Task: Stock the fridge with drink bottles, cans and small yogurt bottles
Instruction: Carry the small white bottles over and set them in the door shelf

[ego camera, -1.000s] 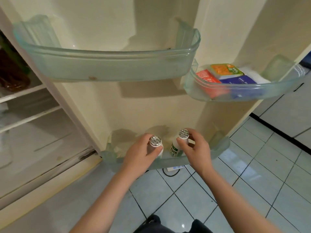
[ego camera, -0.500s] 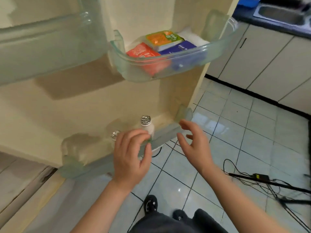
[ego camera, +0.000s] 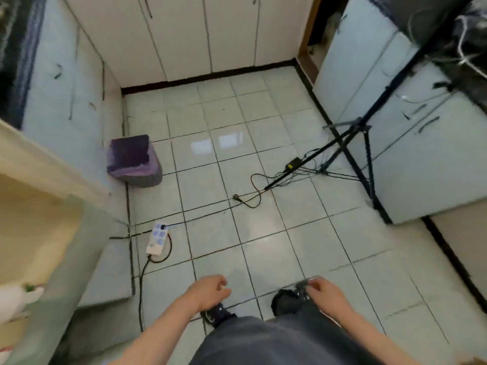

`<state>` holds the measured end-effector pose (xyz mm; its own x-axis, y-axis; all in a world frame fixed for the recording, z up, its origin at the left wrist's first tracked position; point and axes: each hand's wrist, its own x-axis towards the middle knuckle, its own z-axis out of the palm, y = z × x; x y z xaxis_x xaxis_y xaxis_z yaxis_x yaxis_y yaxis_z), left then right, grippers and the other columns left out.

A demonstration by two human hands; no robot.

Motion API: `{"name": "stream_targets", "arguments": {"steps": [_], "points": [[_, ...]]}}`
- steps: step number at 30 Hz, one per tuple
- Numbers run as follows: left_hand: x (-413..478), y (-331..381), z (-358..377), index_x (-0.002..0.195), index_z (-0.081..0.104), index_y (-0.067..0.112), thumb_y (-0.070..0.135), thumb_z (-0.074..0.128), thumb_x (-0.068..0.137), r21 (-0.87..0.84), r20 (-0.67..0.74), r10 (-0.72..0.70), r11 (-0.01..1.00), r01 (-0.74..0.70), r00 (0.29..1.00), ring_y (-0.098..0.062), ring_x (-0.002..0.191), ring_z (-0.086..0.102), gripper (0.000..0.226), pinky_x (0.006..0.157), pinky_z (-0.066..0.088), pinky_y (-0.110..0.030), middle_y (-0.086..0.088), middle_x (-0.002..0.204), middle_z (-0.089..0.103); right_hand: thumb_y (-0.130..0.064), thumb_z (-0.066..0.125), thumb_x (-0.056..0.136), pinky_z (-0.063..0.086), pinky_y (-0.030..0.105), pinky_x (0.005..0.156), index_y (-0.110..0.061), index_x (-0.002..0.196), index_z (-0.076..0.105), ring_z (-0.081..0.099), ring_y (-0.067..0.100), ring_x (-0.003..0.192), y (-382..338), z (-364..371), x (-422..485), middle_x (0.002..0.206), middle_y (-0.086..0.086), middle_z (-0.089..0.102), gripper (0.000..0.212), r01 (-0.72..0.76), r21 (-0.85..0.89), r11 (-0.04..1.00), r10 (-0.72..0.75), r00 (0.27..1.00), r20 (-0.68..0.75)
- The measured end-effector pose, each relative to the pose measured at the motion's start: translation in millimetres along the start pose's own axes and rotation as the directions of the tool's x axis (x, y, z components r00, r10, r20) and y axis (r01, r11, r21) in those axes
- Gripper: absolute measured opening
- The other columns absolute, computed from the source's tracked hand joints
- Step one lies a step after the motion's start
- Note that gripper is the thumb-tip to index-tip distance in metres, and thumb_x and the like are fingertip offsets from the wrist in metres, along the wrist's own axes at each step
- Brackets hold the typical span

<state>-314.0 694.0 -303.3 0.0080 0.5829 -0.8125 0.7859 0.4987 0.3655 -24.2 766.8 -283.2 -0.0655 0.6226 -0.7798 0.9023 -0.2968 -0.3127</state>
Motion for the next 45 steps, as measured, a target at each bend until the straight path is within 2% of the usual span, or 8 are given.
{"name": "stream_targets", "arguments": {"steps": [3, 8, 20, 27, 31, 35, 39, 45], "points": [[27.5, 36.5, 18.2, 0.124, 0.054, 0.015, 0.04, 0.045, 0.096, 0.021, 0.114, -0.072, 0.997, 0.07, 0.991, -0.021, 0.115, 0.055, 0.039, 0.091, 0.04, -0.025, -0.005, 0.128, 0.059, -0.029, 0.046, 0.093, 0.042, 0.026, 0.077, -0.026, 0.077, 0.054, 0.056, 0.018, 0.091, 81.3, -7.2, -14.0, 0.089, -0.002, 0.061, 0.018, -0.205, 0.115, 0.972, 0.203, 0.979, 0.024], [75.1, 118.9, 36.2, 0.119, 0.055, 0.013, 0.037, 0.044, 0.097, 0.192, 0.118, -0.118, 0.977, 0.094, 0.986, -0.021, 0.114, 0.055, 0.035, 0.087, 0.04, -0.023, -0.007, 0.126, 0.06, -0.028, 0.052, 0.093, 0.047, 0.028, 0.082, -0.016, 0.098, 0.064, 0.061, 0.021, 0.094, 184.1, -27.5, -31.2, 0.102, 0.006, 0.068, 0.018, -0.387, 0.351, 0.853, 0.397, 0.917, 0.045], [167.5, 392.2, 55.0, 0.116, 0.058, 0.02, 0.033, 0.048, 0.094, 0.525, 0.24, 0.229, 0.787, -0.324, 0.943, -0.019, 0.109, 0.057, 0.027, 0.09, 0.043, -0.026, -0.002, 0.119, 0.063, -0.028, 0.04, 0.099, 0.044, 0.035, 0.096, -0.009, 0.113, 0.058, 0.057, 0.024, 0.108, 301.1, -128.9, -10.2, 0.116, 0.008, 0.062, 0.03, -0.374, 0.723, 0.581, 0.556, 0.831, -0.017], [246.5, 508.0, 74.9, 0.101, 0.063, 0.016, 0.026, 0.049, 0.096, 0.555, 0.334, 0.22, 0.74, -0.38, 0.917, -0.019, 0.1, 0.058, 0.018, 0.083, 0.042, -0.024, -0.007, 0.113, 0.065, -0.036, 0.043, 0.099, 0.042, 0.024, 0.097, -0.019, 0.119, 0.052, 0.055, 0.01, 0.108, 329.4, -141.9, 7.6, 0.123, -0.001, 0.059, 0.028, -0.499, 0.757, 0.422, 0.541, 0.809, 0.231], [301.6, 608.4, 72.8, 0.096, 0.057, 0.023, 0.028, 0.047, 0.097, 0.599, 0.39, 0.258, 0.658, -0.456, 0.884, -0.017, 0.101, 0.058, 0.01, 0.082, 0.04, -0.023, -0.003, 0.113, 0.065, -0.036, 0.04, 0.1, 0.043, 0.028, 0.1, -0.017, 0.125, 0.05, 0.055, 0.013, 0.114, 371.6, -192.8, 21.8, 0.128, 0.0, 0.057, 0.034, -0.589, 0.767, 0.255, 0.675, 0.677, 0.295], [334.6, 722.4, 75.2, 0.112, 0.059, 0.018, 0.03, 0.046, 0.096, 0.652, 0.453, 0.301, 0.53, -0.542, 0.839, -0.019, 0.107, 0.058, 0.024, 0.089, 0.043, -0.026, -0.002, 0.116, 0.064, -0.031, 0.041, 0.1, 0.048, 0.034, 0.094, -0.005, 0.121, 0.053, 0.061, 0.021, 0.1, 410.9, -272.6, 42.7, 0.11, 0.008, 0.063, 0.036, -0.475, 0.874, 0.099, 0.736, 0.626, 0.257], [345.3, 829.6, 99.7, 0.119, 0.058, 0.021, 0.032, 0.047, 0.096, 0.625, 0.578, 0.394, 0.349, -0.699, 0.714, -0.016, 0.109, 0.057, 0.028, 0.089, 0.042, -0.024, 0.001, 0.12, 0.062, -0.027, 0.045, 0.098, 0.045, 0.036, 0.097, -0.006, 0.123, 0.055, 0.06, 0.025, 0.104, 431.1, -355.2, 75.3, 0.114, 0.011, 0.063, 0.035, -0.226, 0.974, 0.033, 0.819, 0.565, 0.103], [329.4, 926.5, 157.4, 0.115, 0.061, 0.021, 0.031, 0.05, 0.096, 0.475, 0.708, 0.429, 0.298, -0.828, 0.561, -0.008, 0.094, 0.057, 0.024, 0.08, 0.04, -0.02, 0.006, 0.114, 0.063, -0.034, 0.045, 0.097, 0.04, 0.024, 0.094, -0.019, 0.121, 0.056, 0.055, 0.019, 0.113, 452.9, -409.6, 96.9, 0.123, 0.002, 0.061, 0.03, -0.252, 0.963, 0.101, 0.812, 0.579, 0.066]]}}
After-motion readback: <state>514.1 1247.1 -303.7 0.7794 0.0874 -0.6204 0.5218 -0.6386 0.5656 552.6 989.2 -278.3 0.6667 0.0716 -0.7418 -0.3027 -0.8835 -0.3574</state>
